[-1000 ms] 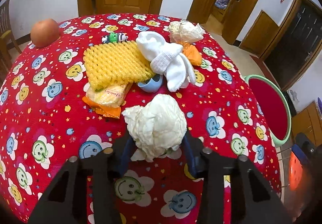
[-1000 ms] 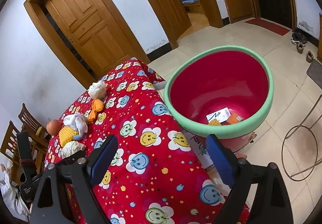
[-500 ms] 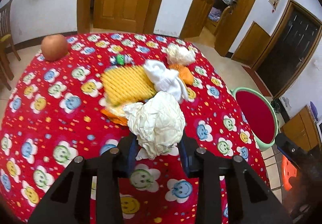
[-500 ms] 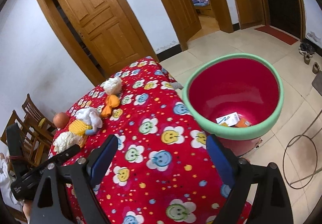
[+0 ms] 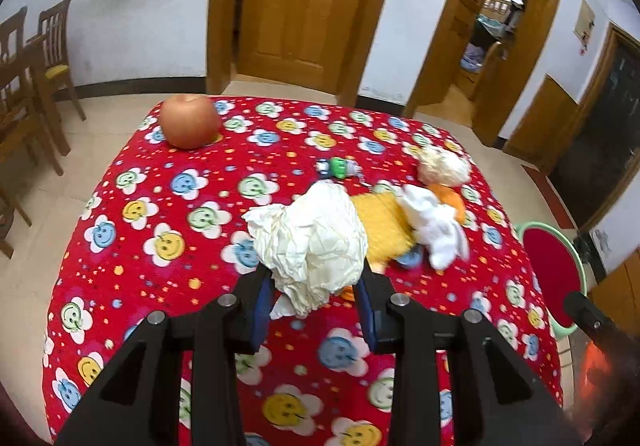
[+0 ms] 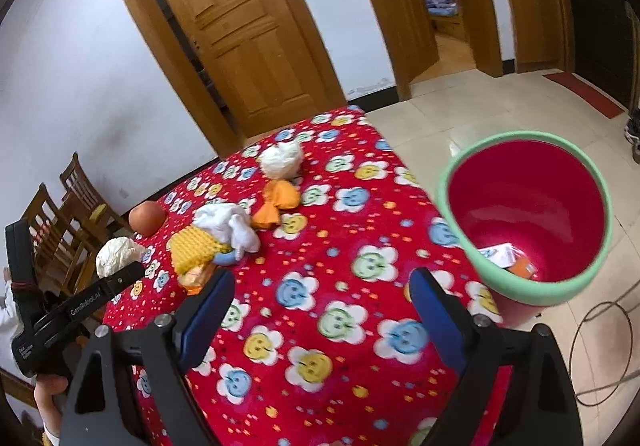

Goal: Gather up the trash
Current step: 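Grasp the white cloth with right tool while left tool holds the tissue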

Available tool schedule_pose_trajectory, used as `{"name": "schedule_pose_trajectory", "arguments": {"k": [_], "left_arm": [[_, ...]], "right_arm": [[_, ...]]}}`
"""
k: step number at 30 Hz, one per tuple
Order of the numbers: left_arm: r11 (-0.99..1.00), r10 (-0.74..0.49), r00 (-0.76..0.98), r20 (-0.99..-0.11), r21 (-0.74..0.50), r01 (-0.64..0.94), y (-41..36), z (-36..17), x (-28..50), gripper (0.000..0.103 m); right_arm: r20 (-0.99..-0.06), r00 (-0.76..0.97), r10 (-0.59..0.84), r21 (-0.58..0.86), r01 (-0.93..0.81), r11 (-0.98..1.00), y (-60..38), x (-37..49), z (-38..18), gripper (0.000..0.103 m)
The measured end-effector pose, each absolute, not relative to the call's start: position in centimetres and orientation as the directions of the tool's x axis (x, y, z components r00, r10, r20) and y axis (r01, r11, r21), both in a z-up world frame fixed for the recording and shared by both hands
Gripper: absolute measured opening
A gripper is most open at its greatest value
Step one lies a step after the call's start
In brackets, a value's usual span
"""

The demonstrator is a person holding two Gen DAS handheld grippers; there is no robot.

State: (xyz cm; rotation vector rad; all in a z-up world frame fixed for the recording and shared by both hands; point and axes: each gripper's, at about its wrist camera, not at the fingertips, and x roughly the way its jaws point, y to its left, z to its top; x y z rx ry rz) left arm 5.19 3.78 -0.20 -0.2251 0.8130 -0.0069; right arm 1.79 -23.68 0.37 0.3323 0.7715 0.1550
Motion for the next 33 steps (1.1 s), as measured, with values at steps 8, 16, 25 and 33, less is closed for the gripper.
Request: {"name": "schedule_pose_trajectory", "arguments": {"k": [8, 16, 25, 33], "left_arm": [[0.975, -0.053, 0.689, -0.722, -0.188, -0.121, 5.2, -1.6, 6.3, 0.036], [0.968, -0.068, 0.676, -0.733, -0.213, -0.133, 6.1, -3.2, 7.6, 0.036], [0.963, -0.091, 0.664, -0.742, -0.236, -0.132, 6.5, -4.3, 8.2, 0.036], [0.963, -0.101, 0.669, -0.736, -0.242, -0.120, 6.2, -4.0, 7.9, 0.036]], "right_arm": [[-0.683, 0.661, 0.310, 0.323, -0.108, 0.940, -19.3, 5.6, -0.5, 0.075], [-0.715, 0.608, 0.347, 0.315, -0.163, 0.935, -16.3, 8.9, -2.5, 0.062], [-0.739, 0.578, 0.345, 0.292, -0.186, 0.938, -14.9, 11.1, -4.3, 0.028], [-0.718, 0.592, 0.368, 0.309, -0.202, 0.929, -15.1, 10.3, -4.0, 0.013]]}}
